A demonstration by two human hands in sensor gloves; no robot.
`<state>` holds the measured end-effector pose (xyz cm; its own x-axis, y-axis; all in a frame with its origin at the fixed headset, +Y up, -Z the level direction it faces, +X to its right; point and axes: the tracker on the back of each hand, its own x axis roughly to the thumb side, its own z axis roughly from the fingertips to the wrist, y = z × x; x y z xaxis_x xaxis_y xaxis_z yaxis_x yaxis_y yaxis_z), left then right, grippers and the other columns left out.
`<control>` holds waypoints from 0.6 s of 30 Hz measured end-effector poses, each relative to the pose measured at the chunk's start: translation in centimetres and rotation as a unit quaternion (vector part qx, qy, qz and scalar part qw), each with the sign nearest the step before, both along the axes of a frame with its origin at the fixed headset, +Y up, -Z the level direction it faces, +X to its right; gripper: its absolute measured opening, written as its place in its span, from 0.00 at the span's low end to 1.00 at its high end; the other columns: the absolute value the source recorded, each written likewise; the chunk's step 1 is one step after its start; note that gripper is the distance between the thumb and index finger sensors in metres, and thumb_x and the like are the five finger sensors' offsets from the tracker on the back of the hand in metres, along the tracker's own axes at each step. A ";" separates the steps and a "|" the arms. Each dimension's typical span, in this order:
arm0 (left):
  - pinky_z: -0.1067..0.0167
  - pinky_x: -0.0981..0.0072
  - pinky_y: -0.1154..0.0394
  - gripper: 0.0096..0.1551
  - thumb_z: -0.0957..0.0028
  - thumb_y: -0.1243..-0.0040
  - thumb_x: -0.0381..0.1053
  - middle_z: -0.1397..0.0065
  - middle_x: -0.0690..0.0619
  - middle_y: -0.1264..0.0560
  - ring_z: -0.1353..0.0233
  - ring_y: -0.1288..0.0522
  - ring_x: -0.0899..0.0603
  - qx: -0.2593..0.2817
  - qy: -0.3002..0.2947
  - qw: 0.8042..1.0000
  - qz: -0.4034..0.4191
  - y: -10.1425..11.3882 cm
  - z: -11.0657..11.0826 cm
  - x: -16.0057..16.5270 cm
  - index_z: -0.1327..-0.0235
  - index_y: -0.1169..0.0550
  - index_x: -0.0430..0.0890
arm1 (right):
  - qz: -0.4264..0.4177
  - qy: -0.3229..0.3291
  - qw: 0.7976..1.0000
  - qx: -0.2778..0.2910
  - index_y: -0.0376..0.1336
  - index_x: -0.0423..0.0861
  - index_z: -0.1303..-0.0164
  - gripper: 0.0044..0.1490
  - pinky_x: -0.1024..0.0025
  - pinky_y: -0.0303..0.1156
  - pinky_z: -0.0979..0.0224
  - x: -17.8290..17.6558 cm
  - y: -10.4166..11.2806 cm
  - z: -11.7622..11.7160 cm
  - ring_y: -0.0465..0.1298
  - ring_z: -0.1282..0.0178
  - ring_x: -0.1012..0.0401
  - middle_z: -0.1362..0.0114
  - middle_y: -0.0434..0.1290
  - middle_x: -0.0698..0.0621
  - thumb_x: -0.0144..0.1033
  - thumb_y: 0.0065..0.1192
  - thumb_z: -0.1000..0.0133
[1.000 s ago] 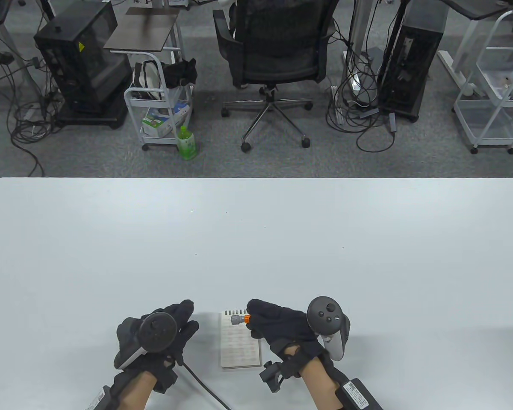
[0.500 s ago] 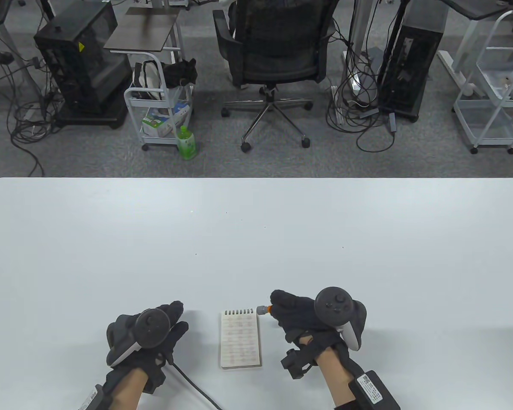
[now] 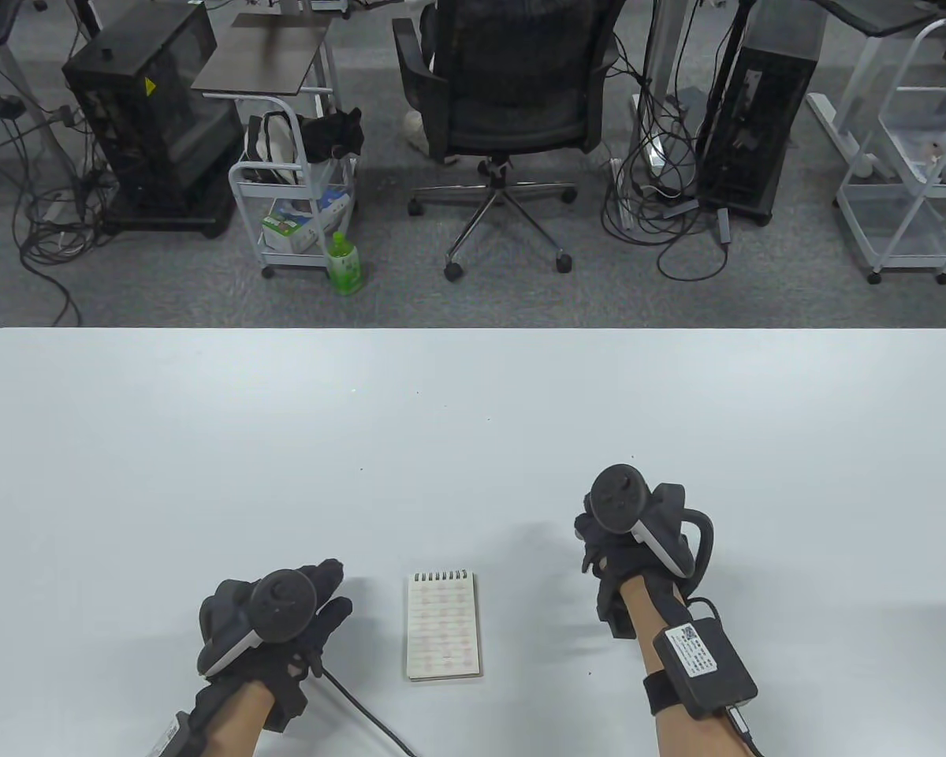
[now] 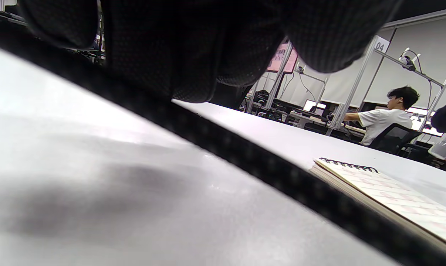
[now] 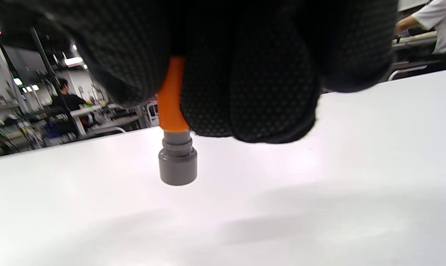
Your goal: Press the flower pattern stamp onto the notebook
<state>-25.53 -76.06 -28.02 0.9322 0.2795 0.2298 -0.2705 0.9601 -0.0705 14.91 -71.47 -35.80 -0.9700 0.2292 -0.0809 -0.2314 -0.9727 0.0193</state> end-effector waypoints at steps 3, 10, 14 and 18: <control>0.41 0.27 0.36 0.37 0.55 0.42 0.61 0.34 0.38 0.23 0.40 0.21 0.30 0.003 -0.003 1.000 -0.002 0.0 0.0 0.1 0.36 0.23 0.42 | 0.044 -0.005 0.999 -0.016 0.73 0.45 0.42 0.29 0.46 0.75 0.44 0.0 -0.7 -0.8 0.85 0.58 0.49 0.49 0.81 0.42 0.40 0.74 0.54; 0.41 0.27 0.36 0.37 0.55 0.42 0.61 0.34 0.38 0.23 0.39 0.21 0.30 0.002 -0.005 1.000 0.000 0.0 0.0 0.1 0.36 0.23 0.42 | 0.102 -0.002 0.994 -0.037 0.73 0.47 0.42 0.29 0.46 0.74 0.42 -0.8 -2.3 -1.9 0.84 0.57 0.49 0.48 0.81 0.43 0.40 0.73 0.54; 0.41 0.27 0.36 0.37 0.55 0.42 0.61 0.34 0.38 0.23 0.39 0.21 0.30 0.002 -0.007 1.000 0.001 0.0 0.0 0.1 0.36 0.23 0.42 | 0.104 -0.002 0.994 -0.042 0.73 0.47 0.42 0.29 0.45 0.74 0.42 -0.9 -2.8 -2.1 0.84 0.56 0.49 0.48 0.81 0.43 0.39 0.73 0.54; 0.41 0.27 0.36 0.37 0.55 0.42 0.61 0.34 0.38 0.23 0.39 0.21 0.30 0.001 -0.008 1.000 -0.001 0.0 0.0 0.3 0.36 0.23 0.42 | 0.109 -0.003 0.993 -0.043 0.73 0.47 0.41 0.29 0.45 0.74 0.41 -0.9 -3.0 -2.1 0.84 0.55 0.49 0.47 0.81 0.43 0.39 0.73 0.54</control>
